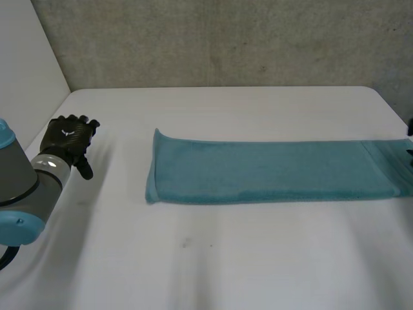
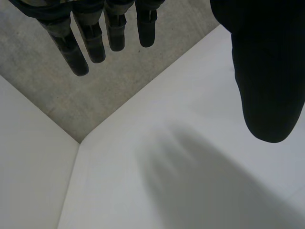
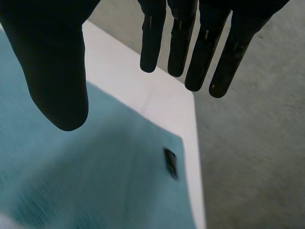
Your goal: Fold the laundry
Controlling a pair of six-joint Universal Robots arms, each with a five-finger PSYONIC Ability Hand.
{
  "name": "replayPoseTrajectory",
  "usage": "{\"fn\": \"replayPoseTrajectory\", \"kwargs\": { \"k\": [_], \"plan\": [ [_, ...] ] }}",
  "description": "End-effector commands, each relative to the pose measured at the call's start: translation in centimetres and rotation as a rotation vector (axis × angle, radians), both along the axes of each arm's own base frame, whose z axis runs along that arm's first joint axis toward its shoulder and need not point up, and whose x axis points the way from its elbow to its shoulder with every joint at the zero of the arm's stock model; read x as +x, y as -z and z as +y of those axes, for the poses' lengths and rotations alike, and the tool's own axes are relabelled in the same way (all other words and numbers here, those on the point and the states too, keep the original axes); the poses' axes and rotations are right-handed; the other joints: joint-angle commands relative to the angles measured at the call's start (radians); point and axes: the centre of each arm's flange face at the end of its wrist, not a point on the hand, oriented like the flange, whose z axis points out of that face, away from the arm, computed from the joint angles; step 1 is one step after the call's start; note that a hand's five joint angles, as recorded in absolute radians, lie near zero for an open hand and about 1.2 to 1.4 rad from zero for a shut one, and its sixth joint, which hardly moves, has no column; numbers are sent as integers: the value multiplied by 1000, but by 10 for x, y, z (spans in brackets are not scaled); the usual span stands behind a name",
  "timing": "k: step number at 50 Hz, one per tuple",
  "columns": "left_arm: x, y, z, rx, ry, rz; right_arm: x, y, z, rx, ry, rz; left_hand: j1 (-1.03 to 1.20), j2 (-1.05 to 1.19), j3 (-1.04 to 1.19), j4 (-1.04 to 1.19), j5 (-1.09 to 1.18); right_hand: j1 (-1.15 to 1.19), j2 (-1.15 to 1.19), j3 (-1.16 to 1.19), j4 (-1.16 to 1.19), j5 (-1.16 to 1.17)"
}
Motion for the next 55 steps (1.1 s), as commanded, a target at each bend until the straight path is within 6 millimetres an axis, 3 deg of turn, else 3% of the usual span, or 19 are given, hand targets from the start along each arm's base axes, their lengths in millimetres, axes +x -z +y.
{"fn": "replayPoseTrajectory", "kwargs": {
  "k": [1, 7, 9, 24, 55],
  "plan": [
    [-2, 1, 1, 4, 7, -1, -36, 9, 0, 27, 51, 115, 4, 0, -11, -3, -12, 114, 48, 54, 52, 52],
    [-3, 2, 2, 7, 7, -2, -53, 14, 0, 41, 67, 165, 4, 0, -11, -3, -12, 117, 51, 57, 55, 55],
    [-3, 2, 2, 7, 7, -2, -59, 26, -1, 69, 65, 178, 4, 0, -11, -3, -12, 120, 54, 60, 58, 58],
    [-3, 4, 2, 11, 8, -3, -68, 60, -6, 126, 20, 176, 4, 0, -11, -3, -12, 150, 83, 89, 88, 88],
    [-7, 6, 4, 16, 22, -3, -74, 82, -26, 115, 18, 182, 4, 0, -11, -3, -12, 326, 259, 265, 264, 264]
  ]
}}
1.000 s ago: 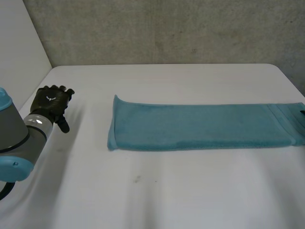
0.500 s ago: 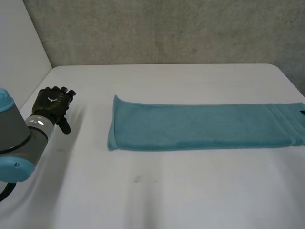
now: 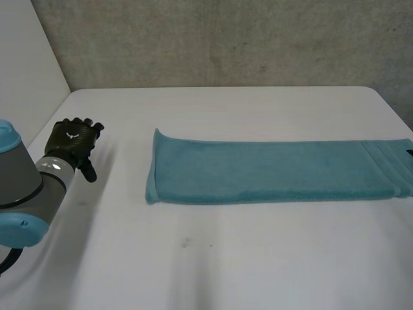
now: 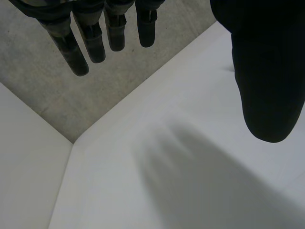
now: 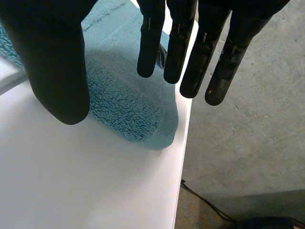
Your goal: Fold the laundry
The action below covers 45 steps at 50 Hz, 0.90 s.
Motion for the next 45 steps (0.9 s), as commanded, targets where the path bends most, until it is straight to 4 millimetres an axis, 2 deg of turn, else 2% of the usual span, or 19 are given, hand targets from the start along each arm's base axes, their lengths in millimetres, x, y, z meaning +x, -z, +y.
{"fn": "replayPoseTrajectory", "kwargs": {
  "k": [1, 16, 19, 21, 24, 28, 29, 32, 33, 36, 37, 40, 41, 44, 45],
  "plan": [
    [-2, 1, 1, 2, 7, 0, -1, 3, -3, -2, -1, 2, 4, 0, -11, -3, -12, 249, 163, 153, 153, 175],
    [-3, 1, 2, 4, 10, -1, -5, 13, -10, 5, 6, 3, 4, 0, -11, -3, -12, 322, 236, 226, 226, 248],
    [-5, 1, 3, 4, 14, -1, -6, 15, -12, 4, 9, 4, 4, 0, -11, -3, -12, 509, 423, 413, 413, 435],
    [-5, 1, 3, 4, 16, -1, -7, 15, -13, 0, 12, 3, 4, 0, -11, -3, -12, 839, 753, 743, 743, 765],
    [-5, 1, 3, 2, 14, -1, -8, 14, -14, -10, 14, 6, 4, 0, -11, -3, -12, 841, 755, 745, 745, 767],
    [-5, 0, 3, -1, 16, 0, -13, 0, -19, -65, 34, 35, 4, 0, -11, -3, -12, 841, 755, 745, 745, 767],
    [-5, -2, 3, -6, 14, 1, -14, -16, -21, -106, 44, 52, 4, 0, -11, -3, -12, 841, 755, 745, 745, 767],
    [-5, -3, 3, -9, 13, 1, -12, -43, -25, -170, 43, 79, 4, 0, -11, -3, -12, 841, 755, 745, 745, 767],
    [-5, -5, 2, -15, 13, 2, -5, -57, -27, -203, 30, 93, 4, 0, -11, -3, -12, 841, 755, 745, 745, 767],
    [-4, -6, 2, -16, 11, 2, 23, -72, -30, -242, -27, 101, 4, 0, -11, -3, -12, 841, 755, 745, 745, 767],
    [-4, -6, 2, -18, 8, 2, 52, -80, -31, -267, -85, 104, 4, 0, -11, -3, -12, 841, 755, 745, 745, 767],
    [-3, -6, 1, -16, 5, 4, 99, -90, -28, -300, -176, 102, 4, 0, -11, -3, -12, 841, 755, 745, 745, 767],
    [-3, -7, 1, -19, 5, 4, 130, -98, -23, -325, -240, 97, 4, 0, -11, -3, -12, 841, 755, 745, 745, 767],
    [-1, -10, 1, -25, 0, 5, 178, -111, -11, -371, -342, 87, 4, 0, -11, -3, -12, 841, 755, 745, 745, 767],
    [0, -12, 1, -31, -3, 6, 212, -122, 1, -407, -419, 75, 4, 0, -11, -3, -12, 841, 755, 745, 745, 767]
  ]
}}
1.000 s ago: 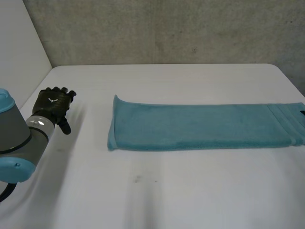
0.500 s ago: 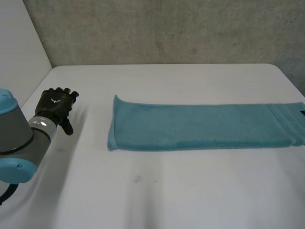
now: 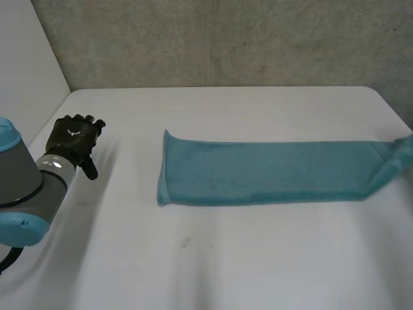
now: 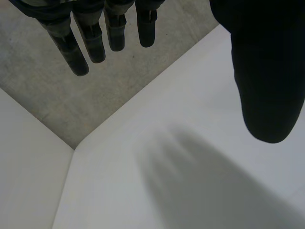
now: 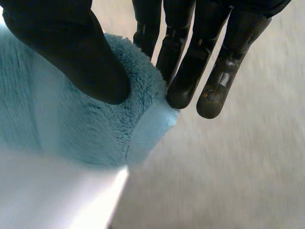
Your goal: Fold the laundry
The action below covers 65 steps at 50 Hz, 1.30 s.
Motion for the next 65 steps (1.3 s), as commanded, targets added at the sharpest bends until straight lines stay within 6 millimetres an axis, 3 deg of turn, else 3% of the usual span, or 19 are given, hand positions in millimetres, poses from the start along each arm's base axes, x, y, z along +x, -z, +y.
{"fn": "replayPoseTrajectory", "kwargs": {
  "k": [1, 6, 11, 15, 22, 24, 28, 29, 30, 31, 34, 36, 38, 40, 44, 47, 52, 56, 65],
  "plan": [
    [3, -7, -1, -18, -9, 3, 164, -45, 38, -133, -356, 8, 4, 0, -11, -3, -12, 446, 223, 204, 205, 247],
    [4, -14, -1, -36, -14, 6, 262, -59, 92, -204, -593, -8, 4, 0, -11, -3, -12, 446, 223, 204, 205, 247],
    [4, -15, 0, -38, -14, 6, 354, -32, 163, -213, -843, -32, 4, 0, -11, -3, -12, 446, 223, 204, 205, 247],
    [5, -15, 1, -35, -15, 6, 396, -5, 209, -200, -972, -39, 4, 0, -11, -3, -12, 446, 223, 204, 205, 247],
    [4, -11, 3, -21, -11, 4, 423, 62, 261, -89, -1080, 54, 1, -3, -14, -6, -15, 446, 223, 204, 205, 247],
    [2, -11, 5, -18, -5, 3, 421, 77, 265, -63, -1079, 108, -5, -9, -20, -12, -21, 446, 223, 204, 205, 247],
    [1, -11, 6, -18, -2, 3, 415, 80, 257, -57, -1015, 160, -5, -9, -20, -12, -21, 348, 125, 106, 107, 149],
    [1, -11, 6, -18, -2, 3, 414, 79, 254, -63, -975, 173, -5, -9, -20, -12, -21, -141, -364, -383, -382, -340],
    [1, -12, 6, -19, 1, 4, 413, 79, 254, -63, -975, 173, -5, -9, -20, -12, -21, -146, -369, -388, -387, -345],
    [0, -14, 5, -27, 3, 5, 411, 77, 249, -57, -925, 167, -5, -9, -20, -12, -21, -776, -999, -1017, -1017, -975],
    [-1, -18, 5, -40, 6, 8, 409, 69, 246, -65, -893, 156, -8, -12, -23, -15, -24, -776, -999, -1017, -1017, -975],
    [-4, -22, 6, -53, 15, 12, 402, 44, 236, -84, -841, 112, -8, -12, -23, -15, -24, -776, -999, -1017, -1017, -975],
    [-18, -29, 14, -75, 57, 20, 382, 9, 223, -68, -775, 4, -8, -12, -23, -15, -24, -776, -999, -1017, -1017, -975],
    [-23, -29, 17, -77, 73, 25, 376, 2, 221, -58, -761, -31, -8, -12, -23, -15, -24, -776, -999, -1017, -1017, -975],
    [-54, -36, 35, -87, 163, 73, 336, -27, 203, 7, -658, -220, -8, -12, -23, -15, -24, -776, -999, -1017, -1017, -975],
    [-75, -38, 49, -82, 229, 106, 317, -30, 196, 48, -602, -287, -8, -12, -23, -15, -24, -776, -999, -1017, -1017, -975],
    [-112, -26, 73, -49, 351, 121, 285, -17, 189, 153, -511, -327, -2, -6, -17, -9, -18, -776, -999, -1017, -1017, -975],
    [-142, -10, 87, -21, 430, 115, 241, 13, 177, 274, -389, -315, 4, 0, -11, -3, -12, -776, -999, -1017, -1017, -975],
    [-161, 27, 67, 12, 425, 91, 206, 47, 173, 383, -320, -315, 30, 26, 15, 23, 14, -776, -999, -1017, -1017, -975]
  ]
}}
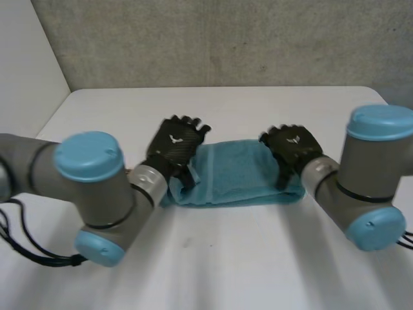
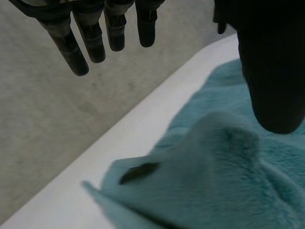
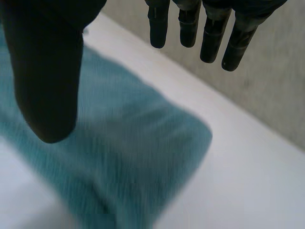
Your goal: Fold the laundry
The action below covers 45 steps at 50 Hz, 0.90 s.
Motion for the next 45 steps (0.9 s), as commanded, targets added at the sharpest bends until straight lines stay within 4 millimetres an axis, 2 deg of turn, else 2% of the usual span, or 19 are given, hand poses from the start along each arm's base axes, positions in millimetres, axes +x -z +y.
{"fn": "replayPoseTrajectory", "kwargs": {
  "k": [1, 3, 4, 8, 10, 12, 18, 23, 26, 29, 38, 41, 45],
  "plan": [
    [-13, 29, -19, 15, -20, -23, -28, 27, -4, 80, 39, 25, 31, 27, 15, 23, 15, -28, -45, -36, -56, -63],
    [-12, 30, -22, 13, -34, -23, -31, 30, -5, 78, 45, 24, 31, 27, 15, 23, 15, -28, -45, -36, -56, -63],
    [-5, 32, -34, 9, -97, -27, -34, 34, -8, 69, 56, 19, 33, 29, 18, 26, 18, 26, 9, 17, -3, -9],
    [18, 33, -52, 6, -240, -47, -42, 39, -14, 52, 79, 12, 33, 30, 18, 26, 18, 176, 159, 167, 148, 141],
    [22, 33, -53, 4, -264, -54, -43, 41, -15, 46, 82, 12, 33, 30, 18, 26, 18, 264, 247, 255, 236, 229],
    [35, 29, -57, -13, -351, -79, -43, 44, -16, 41, 83, 9, 33, 30, 18, 26, 18, 364, 347, 355, 336, 329],
    [46, 19, -48, -38, -414, -80, -42, 45, -18, 29, 80, 5, 31, 27, 15, 23, 15, 523, 506, 514, 494, 488],
    [48, 16, -24, -23, -386, -90, -42, 46, -17, 33, 81, 4, 22, 18, 7, 14, 6, 655, 638, 646, 626, 620],
    [41, 14, -10, -21, -352, -90, -42, 46, -17, 34, 79, 2, 19, 15, 4, 11, 3, 640, 623, 632, 612, 605],
    [35, 10, 4, -25, -320, -85, -41, 47, -16, 38, 72, 1, 16, 12, 1, 8, 0, 514, 497, 506, 486, 479],
    [36, 5, 10, -32, -314, -81, -41, 49, -14, 50, 76, -9, 13, 9, -2, 5, -3, 546, 529, 538, 518, 511],
    [36, 4, 9, -34, -316, -79, -41, 48, -15, 45, 77, -12, 13, 9, -2, 5, -3, 655, 638, 646, 626, 620],
    [37, 4, 7, -34, -319, -76, -41, 49, -17, 38, 75, -15, 10, 6, -5, 2, -6, 1086, 1069, 1077, 1057, 1050]
  ]
}}
